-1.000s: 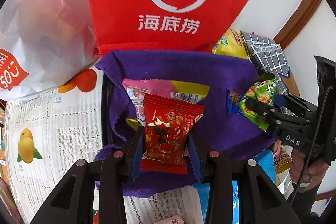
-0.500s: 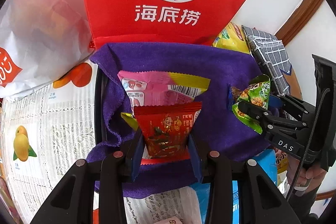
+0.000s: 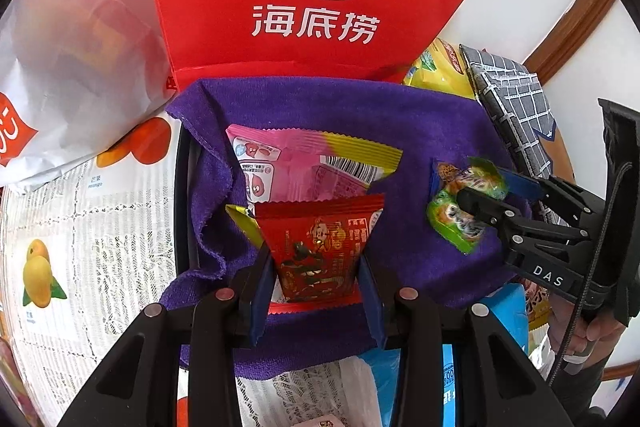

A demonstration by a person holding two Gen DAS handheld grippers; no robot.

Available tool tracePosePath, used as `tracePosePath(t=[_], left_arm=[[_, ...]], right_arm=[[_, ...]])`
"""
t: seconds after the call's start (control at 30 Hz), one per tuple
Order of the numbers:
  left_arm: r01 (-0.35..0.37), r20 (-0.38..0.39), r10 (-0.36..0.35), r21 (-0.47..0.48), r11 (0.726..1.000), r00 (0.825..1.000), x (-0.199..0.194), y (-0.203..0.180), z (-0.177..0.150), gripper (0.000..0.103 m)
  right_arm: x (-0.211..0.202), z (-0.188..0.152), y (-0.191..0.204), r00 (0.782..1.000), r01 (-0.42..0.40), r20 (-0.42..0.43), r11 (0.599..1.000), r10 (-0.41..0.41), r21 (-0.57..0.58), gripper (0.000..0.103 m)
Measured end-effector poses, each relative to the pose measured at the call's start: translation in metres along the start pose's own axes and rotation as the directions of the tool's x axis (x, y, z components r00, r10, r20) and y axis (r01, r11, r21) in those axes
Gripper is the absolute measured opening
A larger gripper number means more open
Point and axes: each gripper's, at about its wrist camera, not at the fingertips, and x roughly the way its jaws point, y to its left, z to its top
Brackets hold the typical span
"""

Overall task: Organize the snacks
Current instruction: 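Open the right tool on the towel while the left tool releases the red packet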

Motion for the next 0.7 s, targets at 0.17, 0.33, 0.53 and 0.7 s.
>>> tracePosePath(t=[0.17,0.33,0.53,0.7], left_arm=[[-0.021,0.016,0.021,0.007,1.000,1.000,-0.006,-0.004,0.000,0.040],[-0.027,0.046,0.026,0.020,0.999,0.999,-0.020,-0.011,0.002,0.063],[-0.003,0.106,0.001,0.016,1.000,0.994,-0.054,-0.019,0.002,0.070],[-0.020,0.131,0.018,0.017,1.000,0.991,-0.075,-0.027,-0.001,0.074]], right_arm=[[-0.009,0.002,-0.001,1.000,0.004,0.023,1.000,-0.004,0.010,0.065],[-0.031,0.006,-0.006,0.998,0.018,0.053,0.999,-0.020,0.050,0.068],[-0.075,-0.001,-0.006,0.985,0.078,0.148,0.994,-0.088,0.073,0.080],[-0.111,-0.018,-0.009,0.974,0.087,0.197,0.989,-0.110,0.124,0.089]])
